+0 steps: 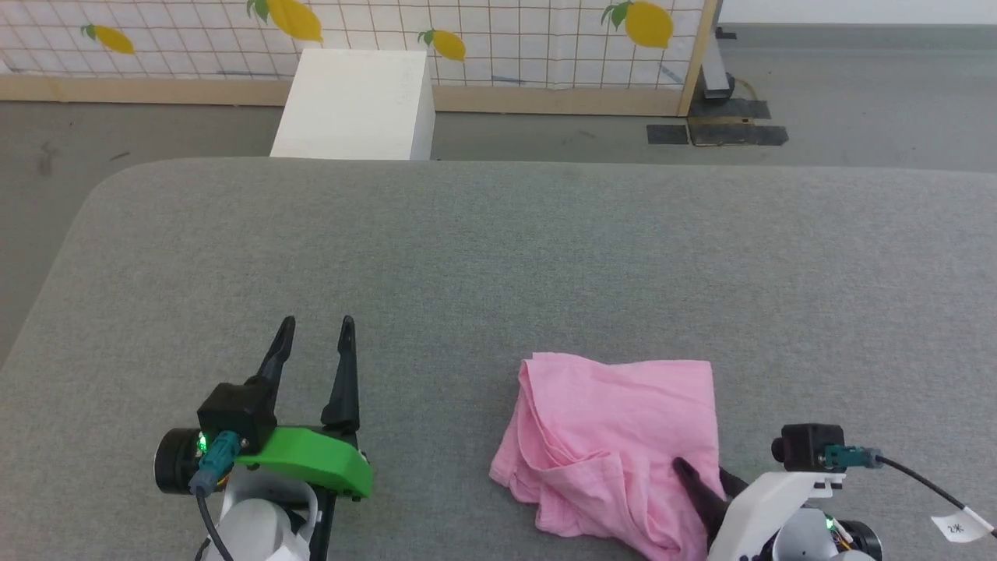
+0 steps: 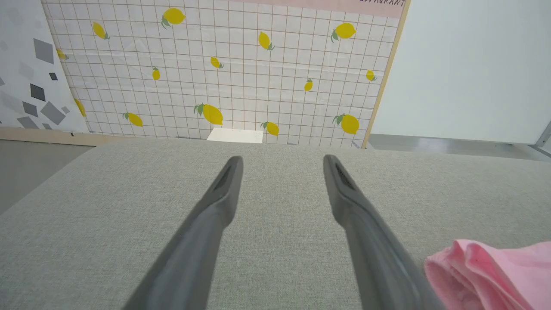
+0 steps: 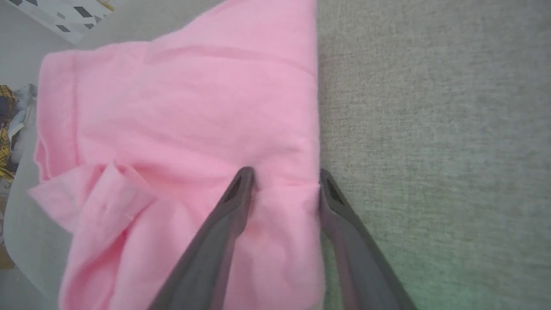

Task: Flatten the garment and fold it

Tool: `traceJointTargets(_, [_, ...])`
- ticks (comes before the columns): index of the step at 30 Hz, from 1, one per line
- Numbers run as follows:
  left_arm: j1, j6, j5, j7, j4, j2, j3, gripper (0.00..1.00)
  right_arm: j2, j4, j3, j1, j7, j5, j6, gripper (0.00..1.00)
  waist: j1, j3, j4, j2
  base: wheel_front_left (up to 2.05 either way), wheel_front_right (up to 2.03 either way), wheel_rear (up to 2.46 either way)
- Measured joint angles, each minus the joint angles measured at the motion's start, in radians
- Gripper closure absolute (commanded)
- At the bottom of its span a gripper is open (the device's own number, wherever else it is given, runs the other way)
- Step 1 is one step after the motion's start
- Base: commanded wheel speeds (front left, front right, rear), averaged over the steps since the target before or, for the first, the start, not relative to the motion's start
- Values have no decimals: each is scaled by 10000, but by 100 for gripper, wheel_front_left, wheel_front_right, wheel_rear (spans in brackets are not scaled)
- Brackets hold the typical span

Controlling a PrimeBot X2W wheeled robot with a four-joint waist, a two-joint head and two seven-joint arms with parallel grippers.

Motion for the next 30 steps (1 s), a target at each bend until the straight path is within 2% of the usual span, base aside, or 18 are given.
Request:
traceJointTargets(1, [0,0,0,0,-2,0,-2,0,0,56,0,-66,79,-27,0,100,0,10,25,0,0,0,0])
traceJointTargets(5, [1,10,-13,0,-25,0,13,0,0,71,56,-152,169,-280,0,100,0,34,29,0,0,0,0])
traceJointTargets(7, [6,52,-15,0,-86,-2,50,0,0,-81,113,-228,184,-1058,0,100,0,47,-30,0,0,0,0])
traceJointTargets(10, [20,142,-21,-2,-245,-2,180,0,2,-715,451,-623,531,-3108,0,100,0,93,-210,0,0,0,0])
traceJointTargets(13, [24,186,-27,-6,-366,-6,259,0,-192,-1313,986,-1138,1037,-4194,2,100,0,154,-455,0,0,0,0])
traceJointTargets(16, [20,234,-58,-8,-472,-10,324,0,-878,-1730,1436,-1587,1509,-4625,4,100,0,231,-753,0,0,0,0])
traceJointTargets(22, [-3,247,-69,-8,-719,-15,399,0,-2499,-2155,1820,-2470,2084,-4663,6,100,0,449,-1509,0,0,0,0])
traceJointTargets(30, [-603,228,146,-10,-1198,6,416,0,-4023,-1737,1452,-3709,1918,-4276,6,100,0,1091,-2687,0,0,0,0])
